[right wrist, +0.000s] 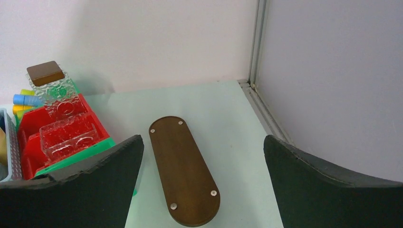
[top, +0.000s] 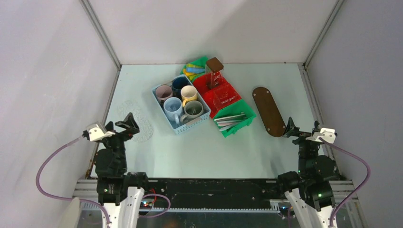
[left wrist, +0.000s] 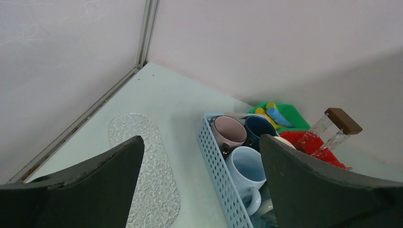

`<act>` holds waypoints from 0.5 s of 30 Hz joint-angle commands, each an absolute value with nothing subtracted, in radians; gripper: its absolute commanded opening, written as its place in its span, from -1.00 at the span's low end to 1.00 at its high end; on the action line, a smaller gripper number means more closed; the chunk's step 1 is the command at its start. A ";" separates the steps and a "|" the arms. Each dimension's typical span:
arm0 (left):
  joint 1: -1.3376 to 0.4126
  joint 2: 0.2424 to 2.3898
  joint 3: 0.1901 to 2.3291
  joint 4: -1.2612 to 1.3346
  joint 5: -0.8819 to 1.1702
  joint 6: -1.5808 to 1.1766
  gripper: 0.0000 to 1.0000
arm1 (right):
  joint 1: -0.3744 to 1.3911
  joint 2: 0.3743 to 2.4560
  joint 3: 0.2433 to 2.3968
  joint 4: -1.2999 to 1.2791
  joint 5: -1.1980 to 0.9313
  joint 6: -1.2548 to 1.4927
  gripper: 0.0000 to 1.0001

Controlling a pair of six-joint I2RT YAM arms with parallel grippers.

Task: Prepare toiletry sets of a toothbrush and toothpaste on the tray
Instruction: Pick up the cup from the storage box.

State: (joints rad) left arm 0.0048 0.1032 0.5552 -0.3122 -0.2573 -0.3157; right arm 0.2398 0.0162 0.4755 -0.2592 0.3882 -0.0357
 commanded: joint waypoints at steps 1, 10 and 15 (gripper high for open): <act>0.029 0.124 0.554 -0.268 -0.235 -0.330 0.97 | 0.238 -0.095 0.468 -0.218 0.390 -0.052 1.00; 0.036 0.134 0.555 -0.275 -0.236 -0.322 0.97 | 0.243 -0.095 0.462 -0.214 0.409 -0.035 1.00; 0.036 0.133 0.497 -0.280 -0.271 -0.342 0.97 | 0.266 -0.098 0.462 -0.214 0.421 -0.029 1.00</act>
